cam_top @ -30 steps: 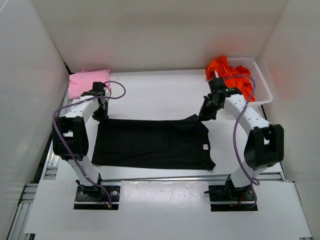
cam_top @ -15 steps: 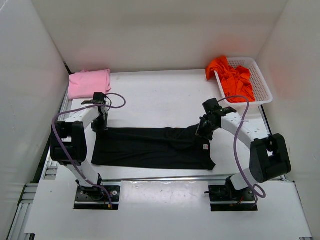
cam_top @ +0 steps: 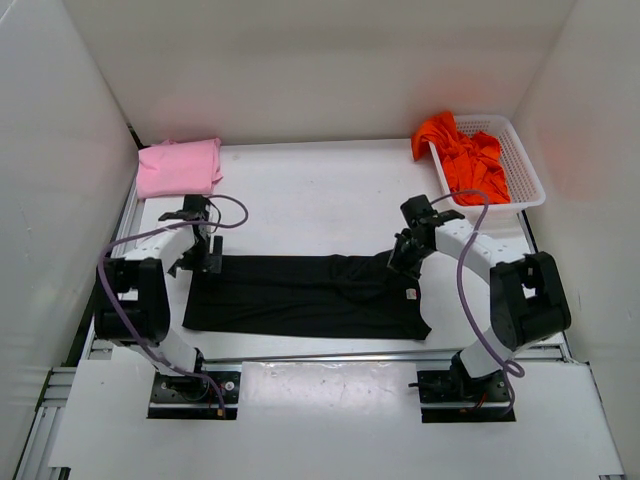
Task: Fold and stack the t-shirts
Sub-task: Fold the other side of the tshirt into a rectangle
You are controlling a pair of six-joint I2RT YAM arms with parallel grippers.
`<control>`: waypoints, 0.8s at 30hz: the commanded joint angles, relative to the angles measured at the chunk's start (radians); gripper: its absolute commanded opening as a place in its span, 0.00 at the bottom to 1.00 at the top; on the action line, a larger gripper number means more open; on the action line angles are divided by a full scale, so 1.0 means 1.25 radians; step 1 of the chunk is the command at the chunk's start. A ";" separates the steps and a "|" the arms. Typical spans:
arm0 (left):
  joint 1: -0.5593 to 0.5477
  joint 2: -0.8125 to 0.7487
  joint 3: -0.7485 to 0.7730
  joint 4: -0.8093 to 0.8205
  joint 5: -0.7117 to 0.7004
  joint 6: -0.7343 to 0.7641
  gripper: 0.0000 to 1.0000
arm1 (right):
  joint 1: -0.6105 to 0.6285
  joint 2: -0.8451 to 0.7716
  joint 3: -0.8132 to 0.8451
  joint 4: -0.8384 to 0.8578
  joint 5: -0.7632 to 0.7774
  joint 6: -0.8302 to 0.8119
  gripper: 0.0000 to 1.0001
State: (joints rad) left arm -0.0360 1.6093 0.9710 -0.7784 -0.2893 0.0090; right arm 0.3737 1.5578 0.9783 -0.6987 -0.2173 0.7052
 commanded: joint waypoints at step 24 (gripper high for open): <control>-0.801 0.200 0.410 -0.011 0.122 -0.007 0.76 | -0.111 0.231 0.252 -0.030 -0.123 -0.002 0.46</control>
State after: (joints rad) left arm -1.0088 1.8297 1.3911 -0.7830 -0.1997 0.0029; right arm 0.2386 1.8889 1.2976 -0.7101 -0.3130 0.7212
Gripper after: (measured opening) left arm 0.758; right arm 0.454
